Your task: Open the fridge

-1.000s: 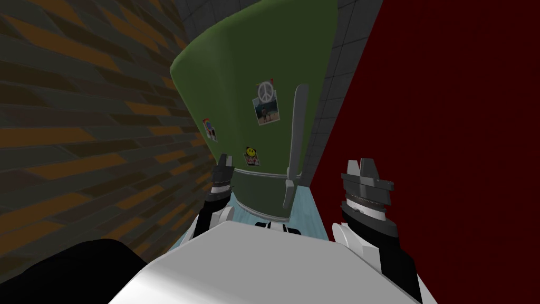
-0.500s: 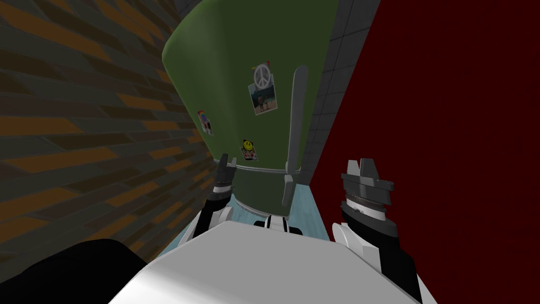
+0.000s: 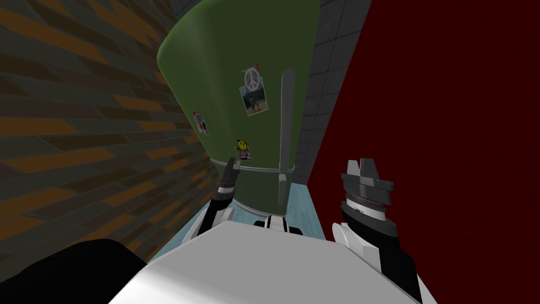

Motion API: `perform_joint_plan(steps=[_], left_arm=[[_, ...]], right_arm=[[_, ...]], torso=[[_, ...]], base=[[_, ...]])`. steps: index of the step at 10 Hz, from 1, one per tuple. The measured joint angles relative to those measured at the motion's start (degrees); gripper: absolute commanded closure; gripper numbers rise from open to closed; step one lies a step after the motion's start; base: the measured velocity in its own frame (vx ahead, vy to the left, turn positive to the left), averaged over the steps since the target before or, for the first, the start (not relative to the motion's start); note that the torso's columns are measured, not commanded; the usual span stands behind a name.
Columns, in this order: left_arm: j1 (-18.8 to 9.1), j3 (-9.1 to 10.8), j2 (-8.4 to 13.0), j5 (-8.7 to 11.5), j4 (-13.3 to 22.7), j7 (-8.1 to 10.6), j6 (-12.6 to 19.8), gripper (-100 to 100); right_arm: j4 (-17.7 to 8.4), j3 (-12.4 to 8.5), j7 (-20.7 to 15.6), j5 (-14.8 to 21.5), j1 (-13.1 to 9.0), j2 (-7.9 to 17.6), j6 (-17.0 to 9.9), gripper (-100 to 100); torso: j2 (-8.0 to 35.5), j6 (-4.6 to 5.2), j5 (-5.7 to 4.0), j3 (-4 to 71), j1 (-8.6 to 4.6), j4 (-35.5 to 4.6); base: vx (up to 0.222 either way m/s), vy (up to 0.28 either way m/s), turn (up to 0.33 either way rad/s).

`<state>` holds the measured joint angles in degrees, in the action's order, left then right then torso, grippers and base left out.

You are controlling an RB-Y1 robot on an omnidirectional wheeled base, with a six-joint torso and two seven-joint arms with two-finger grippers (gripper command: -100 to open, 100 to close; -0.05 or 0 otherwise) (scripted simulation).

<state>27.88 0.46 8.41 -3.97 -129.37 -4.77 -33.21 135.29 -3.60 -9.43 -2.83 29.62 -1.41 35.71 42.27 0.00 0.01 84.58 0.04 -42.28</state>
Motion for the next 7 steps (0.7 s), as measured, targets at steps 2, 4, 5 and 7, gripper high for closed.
perform_joint_plan(steps=[2, 4, 5, 7], left_arm=[[-0.2, -0.26, 0.64, -0.23, 2.11, -0.25, -1.1, -100], [-1.16, -0.27, 1.17, -0.38, 4.52, -0.44, -1.83, -100], [-1.34, -0.25, 1.41, -0.41, 5.55, -0.47, -2.25, -100], [-2.19, -0.41, 1.57, -0.63, 7.96, -0.71, -3.13, -100]], right_arm=[[0.0, 0.0, 0.0, 0.0, 0.0, 0.0, 0.0, 0], [0.0, 0.0, 0.0, 0.0, 0.0, 0.0, 0.0, 0], [0.0, 0.0, 0.0, 0.0, 0.0, 0.0, 0.0, 0], [0.0, 0.0, 0.0, 0.0, 0.0, 0.0, 0.0, 0]], torso=[[0.04, -0.01, -0.02, -0.03, -0.05, -0.01], [-0.02, 0.0, -0.01, 0.01, -0.01, 0.0], [-0.01, -0.01, -0.01, 0.01, -0.02, 0.01], [0.04, 0.0, -0.01, -0.02, -0.02, -0.01]], base=[[-0.016, -0.09, -0.009], [-0.002, -0.082, -0.011], [-0.006, -0.076, -0.005], [-0.008, -0.082, -0.012]])
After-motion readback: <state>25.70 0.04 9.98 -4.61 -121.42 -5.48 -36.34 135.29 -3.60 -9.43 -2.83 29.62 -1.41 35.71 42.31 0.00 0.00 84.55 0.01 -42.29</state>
